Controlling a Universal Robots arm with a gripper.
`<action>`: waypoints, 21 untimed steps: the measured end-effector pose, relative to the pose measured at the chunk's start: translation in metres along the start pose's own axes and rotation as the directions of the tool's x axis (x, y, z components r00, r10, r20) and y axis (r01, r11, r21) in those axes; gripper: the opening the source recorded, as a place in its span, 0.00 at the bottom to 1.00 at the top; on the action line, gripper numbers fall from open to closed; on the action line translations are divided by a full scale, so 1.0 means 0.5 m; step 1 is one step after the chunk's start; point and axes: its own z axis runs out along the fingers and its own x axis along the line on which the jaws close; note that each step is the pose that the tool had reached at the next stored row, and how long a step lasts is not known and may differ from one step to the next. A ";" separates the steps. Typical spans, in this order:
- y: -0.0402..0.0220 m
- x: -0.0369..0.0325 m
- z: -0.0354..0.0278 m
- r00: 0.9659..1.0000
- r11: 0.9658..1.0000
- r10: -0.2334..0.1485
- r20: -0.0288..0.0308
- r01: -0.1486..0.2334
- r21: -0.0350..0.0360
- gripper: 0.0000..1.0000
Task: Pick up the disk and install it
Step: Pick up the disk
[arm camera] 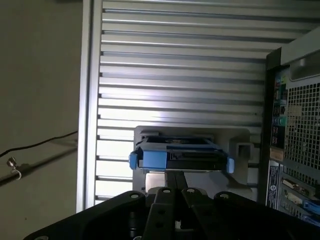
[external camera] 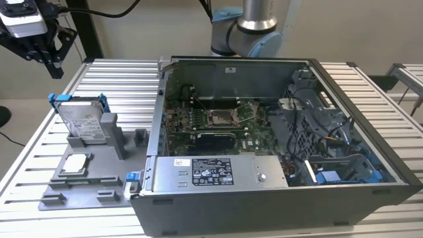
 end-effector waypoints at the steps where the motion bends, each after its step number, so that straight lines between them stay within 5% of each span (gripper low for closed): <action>1: 0.000 0.005 0.000 1.000 1.000 -0.001 0.000 0.001 0.000 0.00; 7: 0.001 0.021 0.002 1.000 1.000 -0.010 0.000 0.010 0.000 0.00; 21: 0.001 0.022 0.003 1.000 1.000 -0.014 0.000 0.014 0.000 0.00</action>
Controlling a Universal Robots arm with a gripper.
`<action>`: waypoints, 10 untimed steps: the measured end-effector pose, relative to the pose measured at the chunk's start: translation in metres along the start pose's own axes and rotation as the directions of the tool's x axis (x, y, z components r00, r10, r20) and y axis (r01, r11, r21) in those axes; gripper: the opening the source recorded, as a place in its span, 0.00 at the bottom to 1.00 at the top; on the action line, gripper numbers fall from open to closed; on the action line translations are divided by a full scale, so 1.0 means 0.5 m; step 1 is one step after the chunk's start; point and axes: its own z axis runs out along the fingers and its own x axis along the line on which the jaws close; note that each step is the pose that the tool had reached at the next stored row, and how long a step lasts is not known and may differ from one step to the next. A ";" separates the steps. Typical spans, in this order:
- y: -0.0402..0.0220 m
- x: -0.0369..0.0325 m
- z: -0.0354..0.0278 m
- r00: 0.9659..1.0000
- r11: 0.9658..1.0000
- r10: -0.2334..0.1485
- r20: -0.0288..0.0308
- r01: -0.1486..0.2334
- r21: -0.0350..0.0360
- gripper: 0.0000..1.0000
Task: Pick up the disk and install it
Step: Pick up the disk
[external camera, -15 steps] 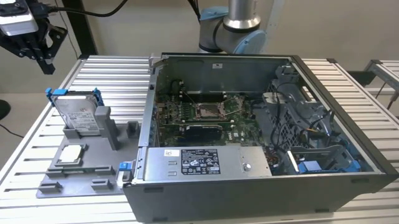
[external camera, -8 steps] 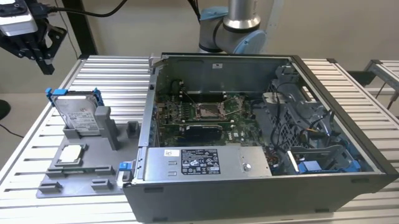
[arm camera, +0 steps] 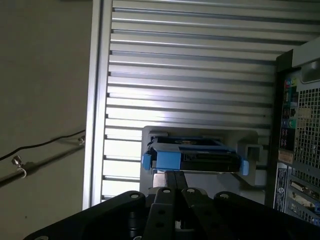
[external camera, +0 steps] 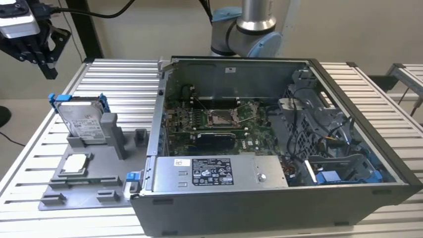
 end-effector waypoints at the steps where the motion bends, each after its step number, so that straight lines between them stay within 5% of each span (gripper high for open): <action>1: 0.000 0.000 0.000 1.000 1.000 0.000 0.000 0.000 0.000 0.00; 10: 0.000 0.000 0.000 0.999 0.999 -0.036 -0.002 0.036 0.000 0.00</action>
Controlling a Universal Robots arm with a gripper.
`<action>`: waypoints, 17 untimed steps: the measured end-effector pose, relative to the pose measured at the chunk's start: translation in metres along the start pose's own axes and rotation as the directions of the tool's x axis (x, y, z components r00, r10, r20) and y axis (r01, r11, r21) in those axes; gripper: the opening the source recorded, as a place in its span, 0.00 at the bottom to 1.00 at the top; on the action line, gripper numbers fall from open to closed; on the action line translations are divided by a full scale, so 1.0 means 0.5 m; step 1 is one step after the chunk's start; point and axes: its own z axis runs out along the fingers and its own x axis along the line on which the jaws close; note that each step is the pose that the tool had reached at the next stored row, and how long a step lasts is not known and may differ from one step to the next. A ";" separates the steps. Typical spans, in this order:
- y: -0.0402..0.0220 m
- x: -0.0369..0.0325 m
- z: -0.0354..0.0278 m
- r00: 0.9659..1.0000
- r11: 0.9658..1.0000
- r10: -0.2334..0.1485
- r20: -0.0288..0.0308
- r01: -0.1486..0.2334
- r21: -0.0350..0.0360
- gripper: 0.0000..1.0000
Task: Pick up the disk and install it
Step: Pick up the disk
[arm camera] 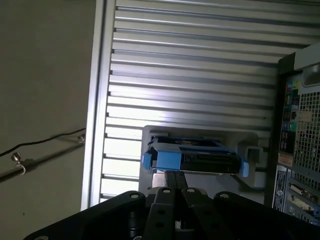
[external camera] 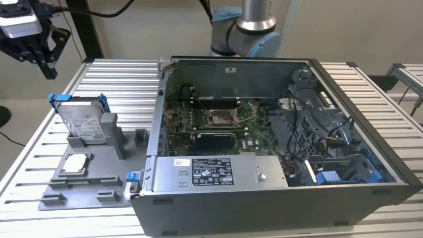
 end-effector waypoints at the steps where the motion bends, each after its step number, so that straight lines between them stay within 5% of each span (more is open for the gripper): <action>1: 0.000 0.000 0.000 1.000 1.000 -0.009 -0.001 0.009 0.000 0.00; 10: 0.000 0.000 -0.001 0.994 0.994 -0.106 -0.005 0.106 0.002 0.00; 17: 0.000 0.000 -0.001 0.981 0.981 -0.196 -0.010 0.196 0.003 0.00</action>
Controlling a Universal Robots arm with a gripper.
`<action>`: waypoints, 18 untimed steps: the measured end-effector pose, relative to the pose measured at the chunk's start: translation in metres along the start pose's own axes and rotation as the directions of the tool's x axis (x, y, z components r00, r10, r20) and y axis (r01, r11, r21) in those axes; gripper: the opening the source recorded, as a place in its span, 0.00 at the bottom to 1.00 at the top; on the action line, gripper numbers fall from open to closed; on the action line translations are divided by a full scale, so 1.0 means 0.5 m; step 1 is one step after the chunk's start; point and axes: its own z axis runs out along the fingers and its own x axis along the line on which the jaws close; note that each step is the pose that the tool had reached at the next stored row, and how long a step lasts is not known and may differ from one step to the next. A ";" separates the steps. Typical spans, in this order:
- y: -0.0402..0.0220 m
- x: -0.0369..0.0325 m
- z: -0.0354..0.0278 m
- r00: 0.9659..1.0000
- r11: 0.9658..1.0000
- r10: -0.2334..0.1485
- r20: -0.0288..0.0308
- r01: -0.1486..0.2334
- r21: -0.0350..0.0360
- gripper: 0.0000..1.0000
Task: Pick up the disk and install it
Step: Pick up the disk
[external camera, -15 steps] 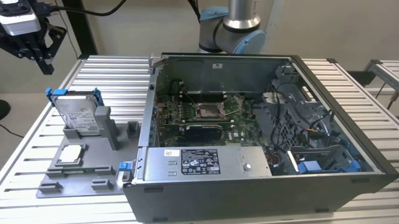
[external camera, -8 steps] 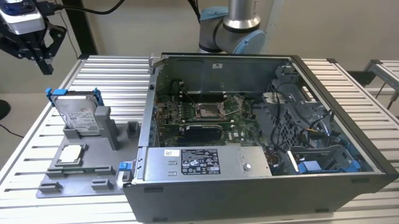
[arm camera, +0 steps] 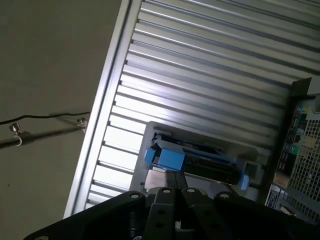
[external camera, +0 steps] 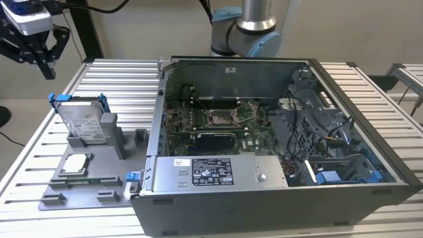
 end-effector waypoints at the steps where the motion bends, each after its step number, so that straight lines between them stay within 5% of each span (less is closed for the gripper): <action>1: 0.000 0.000 0.000 1.000 1.000 -0.013 -0.001 0.013 0.000 0.00; 12: 0.000 0.000 -0.003 0.993 0.993 -0.118 -0.006 0.118 0.001 0.00; 18: 0.000 0.000 -0.005 0.984 0.985 -0.175 -0.008 0.175 0.001 0.00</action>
